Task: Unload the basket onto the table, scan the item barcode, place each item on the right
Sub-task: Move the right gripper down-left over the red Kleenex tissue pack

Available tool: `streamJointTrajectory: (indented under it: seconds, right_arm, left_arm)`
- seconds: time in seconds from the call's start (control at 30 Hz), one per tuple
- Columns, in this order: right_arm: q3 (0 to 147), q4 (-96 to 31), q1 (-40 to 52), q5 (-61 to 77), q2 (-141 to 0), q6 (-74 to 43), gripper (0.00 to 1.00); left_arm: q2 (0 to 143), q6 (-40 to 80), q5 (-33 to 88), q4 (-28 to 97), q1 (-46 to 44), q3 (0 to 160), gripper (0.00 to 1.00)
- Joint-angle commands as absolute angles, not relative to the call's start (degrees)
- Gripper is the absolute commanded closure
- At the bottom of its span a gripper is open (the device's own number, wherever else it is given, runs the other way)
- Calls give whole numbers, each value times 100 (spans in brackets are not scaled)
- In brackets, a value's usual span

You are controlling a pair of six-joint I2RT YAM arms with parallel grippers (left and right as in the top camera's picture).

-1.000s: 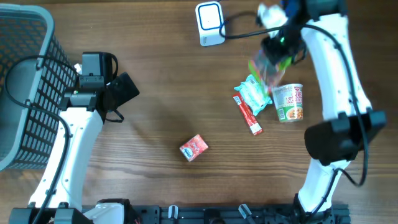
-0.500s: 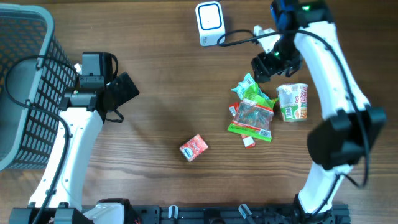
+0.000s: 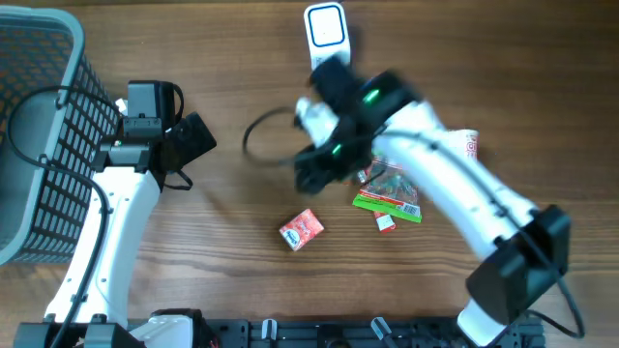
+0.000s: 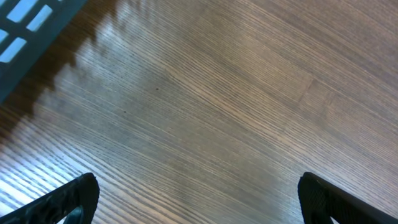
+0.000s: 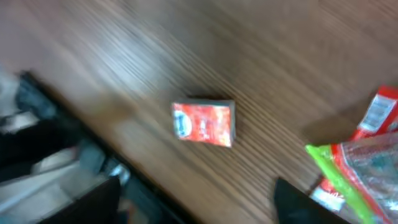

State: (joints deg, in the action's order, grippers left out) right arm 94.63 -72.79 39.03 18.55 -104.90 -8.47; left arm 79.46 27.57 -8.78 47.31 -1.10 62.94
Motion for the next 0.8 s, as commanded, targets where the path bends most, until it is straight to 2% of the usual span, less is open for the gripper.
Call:
streamJointTrajectory:
  seconds: [0.0,0.17,0.33,0.53,0.77]
  right_arm:
    - [8453,-6523,4615,840,-10521,-2316,4]
    - [6930,-4416,5369,537,-10523,-2421,3]
    - [6877,-4215,5756,-484,-10549,-2414,3]
    - [6871,-4423,5846,-825,-10554,-2309,2]
    - [6775,-4252,5872,-331,-10554,-1758,1]
  left_arm:
    - [7874,2788,-930,4720,-89,6300,0]
    - [7874,2788,-930,4720,-89,6300,0]
    - [7874,2788,-930,4720,-89,6300,0]
    - [7874,2788,-928,4720,-89,6300,0]
    - [7874,2788,-930,4720,-89,6300,0]
